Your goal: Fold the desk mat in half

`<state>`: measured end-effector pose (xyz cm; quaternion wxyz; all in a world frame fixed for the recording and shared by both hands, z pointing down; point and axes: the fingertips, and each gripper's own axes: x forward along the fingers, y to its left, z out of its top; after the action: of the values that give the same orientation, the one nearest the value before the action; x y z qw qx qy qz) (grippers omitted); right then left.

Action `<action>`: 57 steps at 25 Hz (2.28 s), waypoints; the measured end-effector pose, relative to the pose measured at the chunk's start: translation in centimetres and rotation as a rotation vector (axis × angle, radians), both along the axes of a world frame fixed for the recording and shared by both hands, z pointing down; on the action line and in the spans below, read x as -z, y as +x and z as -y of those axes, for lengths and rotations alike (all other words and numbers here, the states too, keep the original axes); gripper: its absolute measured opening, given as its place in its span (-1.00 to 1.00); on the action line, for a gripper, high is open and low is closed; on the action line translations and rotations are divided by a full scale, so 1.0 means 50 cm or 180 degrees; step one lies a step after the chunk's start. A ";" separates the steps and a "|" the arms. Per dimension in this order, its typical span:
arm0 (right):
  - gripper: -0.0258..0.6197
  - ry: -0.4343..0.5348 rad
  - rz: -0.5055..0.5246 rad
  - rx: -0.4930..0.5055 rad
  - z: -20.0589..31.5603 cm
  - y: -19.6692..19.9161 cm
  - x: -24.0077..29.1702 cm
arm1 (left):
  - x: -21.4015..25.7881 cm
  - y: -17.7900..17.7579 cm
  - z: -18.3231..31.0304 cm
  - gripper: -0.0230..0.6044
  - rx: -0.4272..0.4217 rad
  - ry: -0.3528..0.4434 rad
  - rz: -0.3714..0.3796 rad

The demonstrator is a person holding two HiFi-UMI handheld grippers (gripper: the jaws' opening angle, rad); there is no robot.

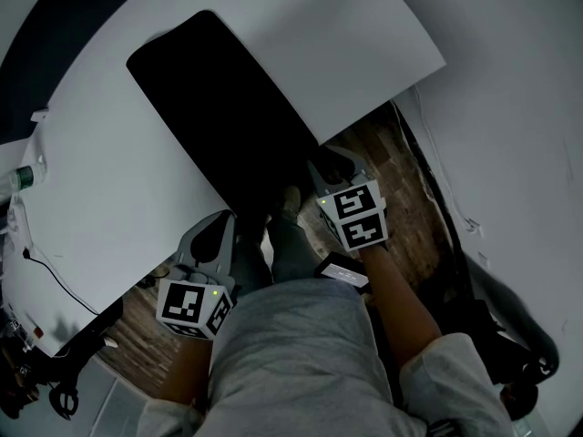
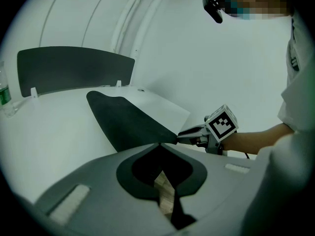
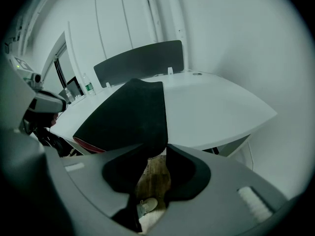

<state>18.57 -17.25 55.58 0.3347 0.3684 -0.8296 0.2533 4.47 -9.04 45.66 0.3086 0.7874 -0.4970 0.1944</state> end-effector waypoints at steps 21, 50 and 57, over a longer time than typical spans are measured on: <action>-0.90 0.0546 0.0374 0.0174 -0.014 0.010 0.231 | 0.081 -0.003 0.001 -0.87 -0.0009 0.0330 -0.0009; -0.91 0.0992 0.0887 0.0358 -0.159 -0.214 0.493 | 0.259 -0.226 -0.086 -0.87 -0.0012 0.0745 -0.0121; -0.91 0.0971 0.0896 0.0460 -0.167 -0.256 0.499 | 0.262 -0.248 -0.091 -0.87 -0.0033 0.0748 -0.0159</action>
<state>5.79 -8.90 30.62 0.1733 0.3154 -0.9210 0.1490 -7.94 -4.49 32.55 0.2255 0.8253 -0.5044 0.1166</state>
